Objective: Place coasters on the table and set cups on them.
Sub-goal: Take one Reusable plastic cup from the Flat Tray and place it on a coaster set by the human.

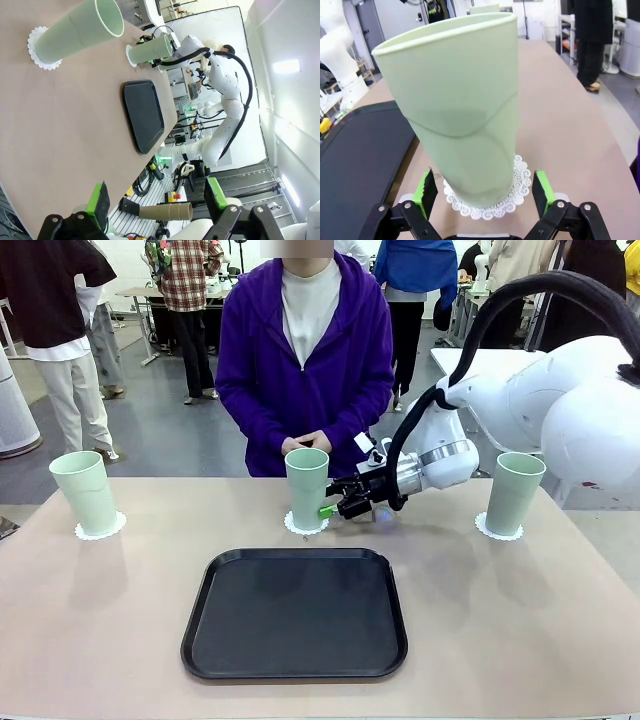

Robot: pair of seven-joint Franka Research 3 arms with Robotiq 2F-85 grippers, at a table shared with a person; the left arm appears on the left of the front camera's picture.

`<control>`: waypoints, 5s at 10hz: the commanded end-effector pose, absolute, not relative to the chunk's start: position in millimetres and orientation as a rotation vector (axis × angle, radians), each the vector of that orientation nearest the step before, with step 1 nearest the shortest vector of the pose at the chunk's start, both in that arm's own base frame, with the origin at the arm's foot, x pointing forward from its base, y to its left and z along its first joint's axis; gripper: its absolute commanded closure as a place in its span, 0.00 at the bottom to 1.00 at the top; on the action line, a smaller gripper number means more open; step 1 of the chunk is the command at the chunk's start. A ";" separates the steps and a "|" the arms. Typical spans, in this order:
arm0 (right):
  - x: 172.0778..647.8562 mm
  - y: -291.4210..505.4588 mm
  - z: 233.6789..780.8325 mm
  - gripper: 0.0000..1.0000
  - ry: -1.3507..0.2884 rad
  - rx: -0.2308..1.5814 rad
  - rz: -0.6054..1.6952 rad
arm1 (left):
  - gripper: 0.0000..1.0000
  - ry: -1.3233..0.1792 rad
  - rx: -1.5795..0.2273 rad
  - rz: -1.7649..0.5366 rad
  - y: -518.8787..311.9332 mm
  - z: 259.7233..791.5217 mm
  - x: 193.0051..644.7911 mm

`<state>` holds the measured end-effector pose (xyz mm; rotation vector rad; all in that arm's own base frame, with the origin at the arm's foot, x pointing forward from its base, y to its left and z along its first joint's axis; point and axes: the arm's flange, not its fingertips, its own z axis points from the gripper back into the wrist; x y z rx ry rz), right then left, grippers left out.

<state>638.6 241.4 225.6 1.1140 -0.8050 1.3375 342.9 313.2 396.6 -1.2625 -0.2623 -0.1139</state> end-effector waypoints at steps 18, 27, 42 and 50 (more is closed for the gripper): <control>477.0 284.0 513.6 0.00 -0.017 0.109 0.817 | 0.00 -0.266 -1.259 -0.113 313.7 397.7 342.1; 477.0 284.0 513.6 0.00 -0.017 0.109 0.817 | 0.00 -0.266 -1.259 -0.113 313.7 397.7 342.1; 431.2 6.4 518.3 0.00 -0.051 0.202 0.022 | 0.00 -0.266 -1.259 -0.113 313.7 397.7 342.1; 442.6 -67.5 504.4 0.00 -0.021 0.620 -0.078 | 0.00 -0.266 -1.259 -0.113 313.7 397.7 342.1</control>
